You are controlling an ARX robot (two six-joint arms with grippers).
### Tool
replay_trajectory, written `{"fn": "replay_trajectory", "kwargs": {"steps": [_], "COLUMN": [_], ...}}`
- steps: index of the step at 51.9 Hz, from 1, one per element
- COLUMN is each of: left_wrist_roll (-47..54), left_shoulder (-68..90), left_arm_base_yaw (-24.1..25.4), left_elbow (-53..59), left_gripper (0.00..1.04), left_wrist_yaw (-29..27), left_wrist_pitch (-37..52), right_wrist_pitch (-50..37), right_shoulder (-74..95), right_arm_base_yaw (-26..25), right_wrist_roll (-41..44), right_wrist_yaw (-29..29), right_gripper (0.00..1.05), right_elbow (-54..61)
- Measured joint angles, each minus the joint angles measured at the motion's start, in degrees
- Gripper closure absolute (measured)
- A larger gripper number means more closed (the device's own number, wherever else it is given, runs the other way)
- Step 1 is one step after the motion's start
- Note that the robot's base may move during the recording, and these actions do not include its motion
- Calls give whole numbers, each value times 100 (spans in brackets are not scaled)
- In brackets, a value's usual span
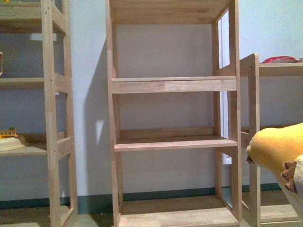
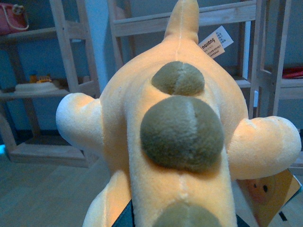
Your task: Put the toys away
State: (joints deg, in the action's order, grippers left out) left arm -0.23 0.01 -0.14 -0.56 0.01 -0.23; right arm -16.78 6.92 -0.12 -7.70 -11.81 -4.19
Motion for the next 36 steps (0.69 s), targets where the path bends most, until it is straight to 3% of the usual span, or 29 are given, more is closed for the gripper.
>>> {"fn": "replay_trajectory", "kwargs": {"steps": [36], "left_wrist_roll": [0], "left_shoulder": [2], "left_arm_base_yaw": [9], "left_elbow": [0], "left_gripper": [6], "left_wrist_yaw": [2], "left_wrist_pitch": [0], "right_wrist_pitch": [0], "right_shoulder": [4], "right_arm_base_yaw": [15], "right_wrist_roll": [2], "right_wrist_yaw": [4], "right_gripper": [97], "right_elbow": [0]}}
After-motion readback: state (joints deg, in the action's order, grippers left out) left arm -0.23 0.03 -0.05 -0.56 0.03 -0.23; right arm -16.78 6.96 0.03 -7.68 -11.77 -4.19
